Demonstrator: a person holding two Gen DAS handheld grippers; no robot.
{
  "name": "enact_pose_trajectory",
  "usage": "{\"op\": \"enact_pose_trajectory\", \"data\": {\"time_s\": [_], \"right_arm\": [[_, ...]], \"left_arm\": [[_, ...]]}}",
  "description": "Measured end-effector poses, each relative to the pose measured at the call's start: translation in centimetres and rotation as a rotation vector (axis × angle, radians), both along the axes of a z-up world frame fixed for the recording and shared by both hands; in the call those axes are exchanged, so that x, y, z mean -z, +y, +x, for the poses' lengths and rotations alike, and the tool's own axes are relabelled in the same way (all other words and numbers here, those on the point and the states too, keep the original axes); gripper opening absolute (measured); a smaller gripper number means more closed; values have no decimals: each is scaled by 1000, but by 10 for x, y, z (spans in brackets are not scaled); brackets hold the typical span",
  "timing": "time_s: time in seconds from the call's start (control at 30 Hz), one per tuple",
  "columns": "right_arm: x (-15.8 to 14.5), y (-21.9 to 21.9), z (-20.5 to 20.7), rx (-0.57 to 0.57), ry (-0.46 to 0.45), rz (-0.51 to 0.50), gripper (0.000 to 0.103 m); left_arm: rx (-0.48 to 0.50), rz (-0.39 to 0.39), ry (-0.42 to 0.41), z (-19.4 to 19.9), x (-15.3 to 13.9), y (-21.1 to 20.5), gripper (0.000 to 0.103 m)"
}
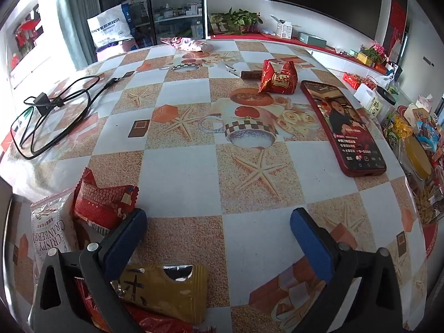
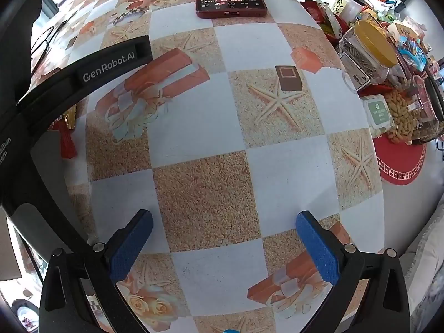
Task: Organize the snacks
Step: 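Move both tools toward the pile of snack packets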
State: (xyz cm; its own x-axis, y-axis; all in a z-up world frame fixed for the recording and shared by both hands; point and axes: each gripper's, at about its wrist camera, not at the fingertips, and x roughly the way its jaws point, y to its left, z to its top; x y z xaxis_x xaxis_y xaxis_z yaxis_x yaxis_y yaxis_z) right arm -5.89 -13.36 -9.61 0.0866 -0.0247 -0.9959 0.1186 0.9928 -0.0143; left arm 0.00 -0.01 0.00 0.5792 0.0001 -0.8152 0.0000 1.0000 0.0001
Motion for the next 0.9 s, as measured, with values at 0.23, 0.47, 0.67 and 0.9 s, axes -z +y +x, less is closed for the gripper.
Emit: {"op": "enact_pose_trajectory", "data": {"time_s": [0.23, 0.47, 0.67, 0.9], "right_arm": [[-5, 6, -1, 3, -5, 1, 103], [-5, 2, 1, 4, 6, 4, 103], [-2, -1, 4, 3, 26, 4, 103], [1, -2, 8, 6, 84, 17, 103]], "left_arm": [[0, 0, 0, 0, 0, 0, 103], [0, 0, 0, 0, 0, 0, 103], [0, 0, 0, 0, 0, 0, 103], [0, 0, 0, 0, 0, 0, 103]]}}
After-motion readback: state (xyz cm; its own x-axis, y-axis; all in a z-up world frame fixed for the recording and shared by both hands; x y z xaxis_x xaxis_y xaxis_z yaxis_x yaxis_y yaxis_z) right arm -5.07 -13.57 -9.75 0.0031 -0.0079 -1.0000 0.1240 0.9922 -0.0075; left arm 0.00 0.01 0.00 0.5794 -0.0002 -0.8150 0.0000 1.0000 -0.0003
